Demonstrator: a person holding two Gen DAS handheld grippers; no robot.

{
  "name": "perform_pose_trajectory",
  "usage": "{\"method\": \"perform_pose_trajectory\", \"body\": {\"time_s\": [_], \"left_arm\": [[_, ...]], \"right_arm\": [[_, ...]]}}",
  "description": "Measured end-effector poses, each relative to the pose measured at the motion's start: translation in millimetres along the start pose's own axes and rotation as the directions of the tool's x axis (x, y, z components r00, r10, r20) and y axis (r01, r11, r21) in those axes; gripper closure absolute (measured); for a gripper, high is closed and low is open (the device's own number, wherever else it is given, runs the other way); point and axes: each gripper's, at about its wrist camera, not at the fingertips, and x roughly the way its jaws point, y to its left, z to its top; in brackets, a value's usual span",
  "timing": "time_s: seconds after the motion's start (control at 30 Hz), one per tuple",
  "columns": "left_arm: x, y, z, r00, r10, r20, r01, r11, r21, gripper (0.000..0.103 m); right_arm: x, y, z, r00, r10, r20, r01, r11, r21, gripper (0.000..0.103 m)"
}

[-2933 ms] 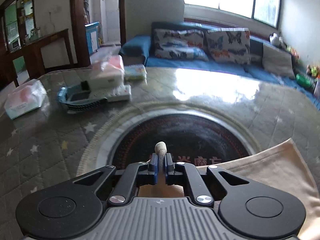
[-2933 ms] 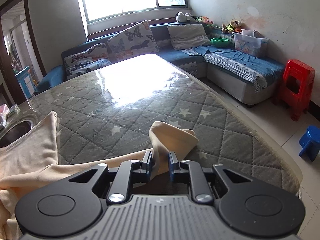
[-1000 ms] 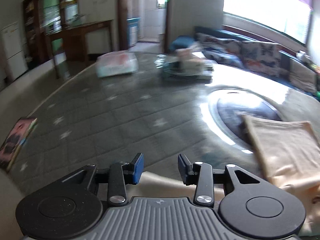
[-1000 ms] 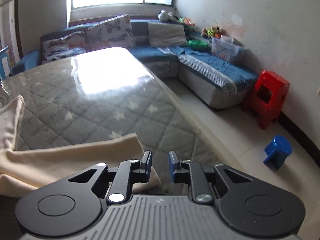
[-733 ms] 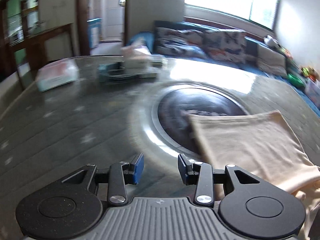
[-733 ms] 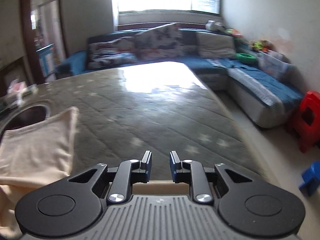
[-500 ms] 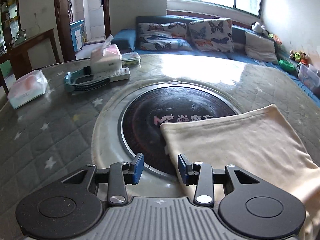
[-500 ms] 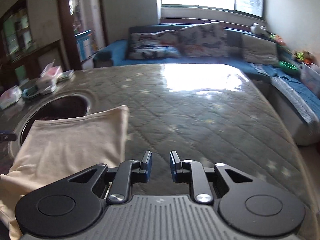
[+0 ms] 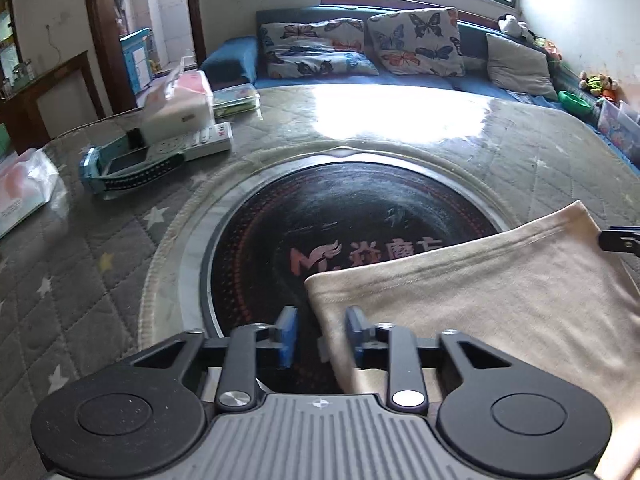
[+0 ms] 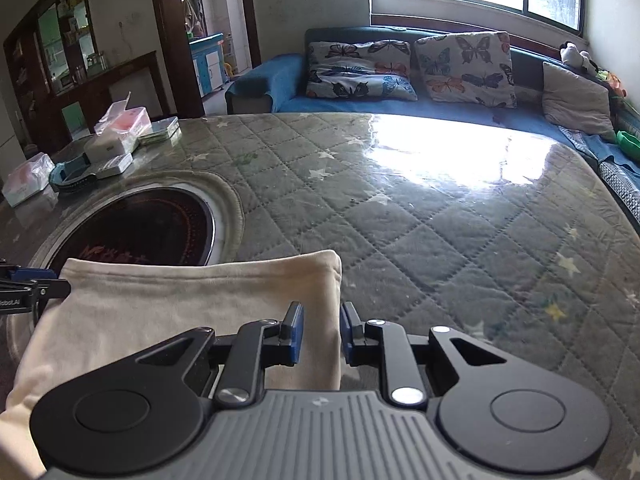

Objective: Fold clothes

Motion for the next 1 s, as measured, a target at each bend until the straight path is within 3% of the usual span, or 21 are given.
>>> {"method": "perform_pose_trajectory", "body": {"time_s": [0.17, 0.27, 0.33, 0.5, 0.7, 0.83, 1.0], "left_arm": [[5, -8, 9, 1.000, -0.002, 0.026, 0.001, 0.999, 0.035, 0.097], [7, -14, 17, 0.999, -0.012, 0.047, 0.010, 0.999, 0.050, 0.099], [8, -18, 24, 0.998, -0.018, 0.066, 0.014, 0.998, 0.058, 0.099], [14, -31, 51, 0.992, -0.042, 0.122, 0.033, 0.997, 0.073, 0.099], [48, -54, 81, 0.990, -0.044, 0.133, 0.032, 0.995, 0.091, 0.099], [66, -57, 85, 0.995, -0.059, 0.083, 0.053, 0.997, 0.063, 0.096], [36, -57, 68, 0.989, -0.111, 0.099, 0.101, 0.990, 0.102, 0.095]], "right_arm": [[15, -3, 3, 1.000, 0.002, -0.011, -0.002, 1.000, 0.004, 0.084], [16, -6, 5, 1.000, -0.005, 0.004, 0.005, 1.000, 0.012, 0.097], [14, -8, 6, 1.000, -0.023, 0.017, 0.022, 0.999, 0.023, 0.099], [6, -22, 18, 0.995, -0.074, 0.067, 0.071, 0.996, 0.050, 0.100], [13, -40, 30, 0.986, -0.143, 0.089, 0.137, 0.988, 0.072, 0.100], [29, -55, 35, 0.986, -0.158, 0.051, 0.154, 0.985, 0.076, 0.098], [18, -54, 27, 0.986, -0.158, 0.051, 0.156, 0.987, 0.040, 0.093]]}}
